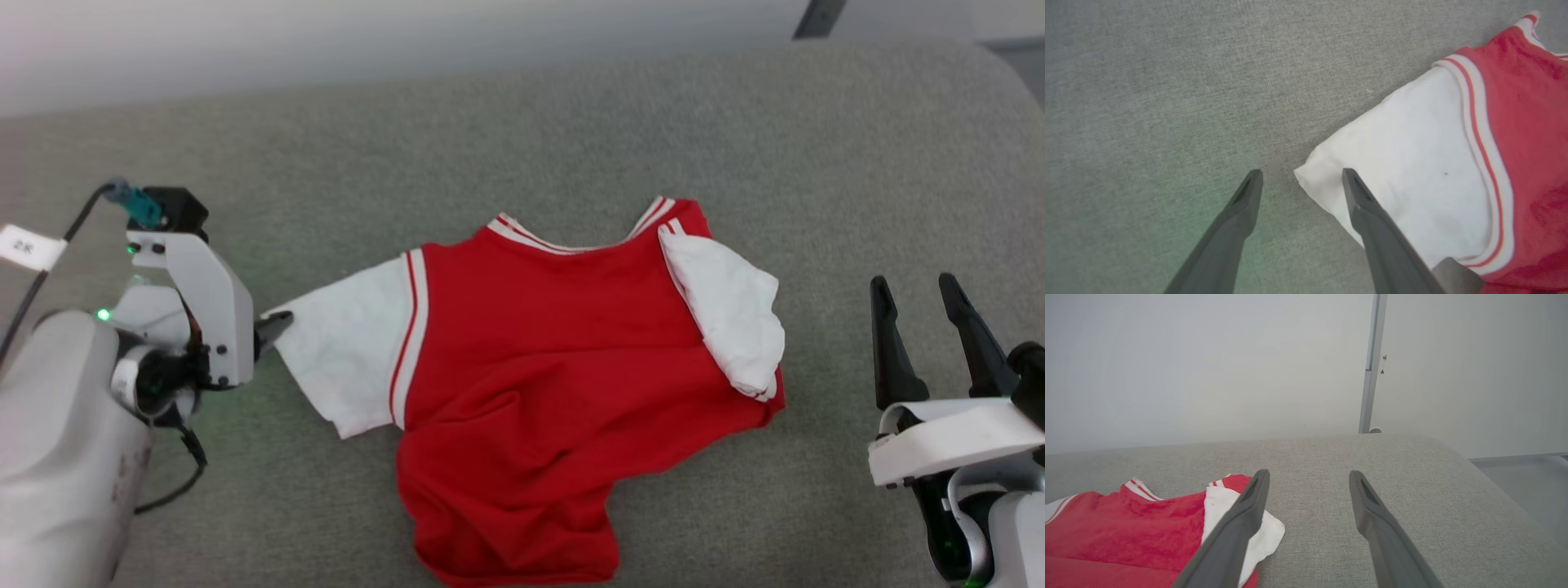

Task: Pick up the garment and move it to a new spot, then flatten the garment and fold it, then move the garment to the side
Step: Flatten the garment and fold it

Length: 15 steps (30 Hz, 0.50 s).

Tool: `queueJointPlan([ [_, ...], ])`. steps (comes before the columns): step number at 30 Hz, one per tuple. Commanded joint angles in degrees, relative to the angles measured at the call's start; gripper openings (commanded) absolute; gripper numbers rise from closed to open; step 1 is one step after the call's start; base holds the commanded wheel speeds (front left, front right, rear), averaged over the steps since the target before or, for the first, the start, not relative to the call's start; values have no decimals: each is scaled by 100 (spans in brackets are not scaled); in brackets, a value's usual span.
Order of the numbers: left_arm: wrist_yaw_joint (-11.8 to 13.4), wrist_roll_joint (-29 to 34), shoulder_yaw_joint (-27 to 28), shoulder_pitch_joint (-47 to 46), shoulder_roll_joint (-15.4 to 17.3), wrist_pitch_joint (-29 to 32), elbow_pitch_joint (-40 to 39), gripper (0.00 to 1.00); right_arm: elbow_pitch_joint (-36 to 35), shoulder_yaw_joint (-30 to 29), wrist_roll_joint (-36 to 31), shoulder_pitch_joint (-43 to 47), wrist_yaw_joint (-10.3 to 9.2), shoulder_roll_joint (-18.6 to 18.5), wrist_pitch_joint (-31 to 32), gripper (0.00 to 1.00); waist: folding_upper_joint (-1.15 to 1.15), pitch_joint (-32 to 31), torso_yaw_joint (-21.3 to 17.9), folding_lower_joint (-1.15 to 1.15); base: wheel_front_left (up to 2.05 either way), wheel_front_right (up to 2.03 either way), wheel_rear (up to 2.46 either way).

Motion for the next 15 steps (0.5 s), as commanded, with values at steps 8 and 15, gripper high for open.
queueJointPlan([
  [8,-3,166,-281,-492,-37,287,892,100,-19,24,-70,-234,-9,111,-69,100,0,584,-260,0,0,0,0],
  [15,59,3,-428,-539,-412,742,1465,100,22,-46,-96,-294,-9,134,-68,100,0,658,-242,0,0,0,0],
])
